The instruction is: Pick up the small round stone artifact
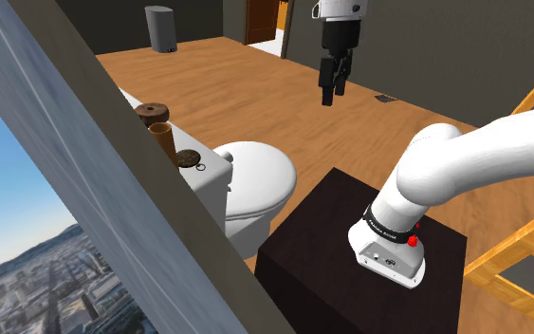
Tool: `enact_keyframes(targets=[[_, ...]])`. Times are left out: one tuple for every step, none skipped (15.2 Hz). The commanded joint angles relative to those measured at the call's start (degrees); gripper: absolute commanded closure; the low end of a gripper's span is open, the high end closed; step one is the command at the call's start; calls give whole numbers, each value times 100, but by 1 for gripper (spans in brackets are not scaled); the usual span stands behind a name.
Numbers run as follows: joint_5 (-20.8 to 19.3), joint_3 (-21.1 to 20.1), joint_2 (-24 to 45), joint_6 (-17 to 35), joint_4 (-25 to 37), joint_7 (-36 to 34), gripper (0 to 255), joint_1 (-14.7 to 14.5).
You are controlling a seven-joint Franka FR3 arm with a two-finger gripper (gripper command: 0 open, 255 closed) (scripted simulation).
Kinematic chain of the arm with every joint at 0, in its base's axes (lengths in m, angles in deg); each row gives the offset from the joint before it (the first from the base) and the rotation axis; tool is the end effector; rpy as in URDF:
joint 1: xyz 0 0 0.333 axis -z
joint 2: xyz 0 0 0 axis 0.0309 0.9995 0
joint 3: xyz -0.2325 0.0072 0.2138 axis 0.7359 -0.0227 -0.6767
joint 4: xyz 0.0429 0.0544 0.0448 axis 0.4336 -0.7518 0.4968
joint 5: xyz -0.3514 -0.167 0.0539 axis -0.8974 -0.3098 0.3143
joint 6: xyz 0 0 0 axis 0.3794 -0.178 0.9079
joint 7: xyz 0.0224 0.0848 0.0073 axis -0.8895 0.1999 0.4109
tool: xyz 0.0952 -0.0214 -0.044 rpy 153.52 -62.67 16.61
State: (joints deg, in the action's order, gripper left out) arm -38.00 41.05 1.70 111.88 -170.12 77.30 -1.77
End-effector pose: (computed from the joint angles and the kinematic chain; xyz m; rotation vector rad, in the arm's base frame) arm 0.2830 0.0156 0.5419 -3.0667 -0.1726 0.3364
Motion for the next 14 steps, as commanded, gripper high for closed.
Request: enact_keyframes(targets=[[0,0,0,0,0,0,0,0],[77,-84,146,147,42,-78,0,-35],[148,-167,296,293,90,-155,0,-68],[214,-248,450,436,146,-231,0,-100],[275,-329,608,576,209,-306,0,-130],[331,-409,769,713,278,-379,0,-157],[382,-490,933,847,354,-452,0,-182],[426,-568,1100,978,437,-525,0,-206],[465,-645,1270,1105,527,-598,0,-229],[497,-720,1442,1228,623,-671,0,-250],[523,-795,1616,1346,726,-745,0,-270],[543,-868,1793,1461,836,-820,0,-289],[556,-940,1971,1570,951,-895,0,-306],[563,-1011,2151,1675,1073,-972,0,-322]])
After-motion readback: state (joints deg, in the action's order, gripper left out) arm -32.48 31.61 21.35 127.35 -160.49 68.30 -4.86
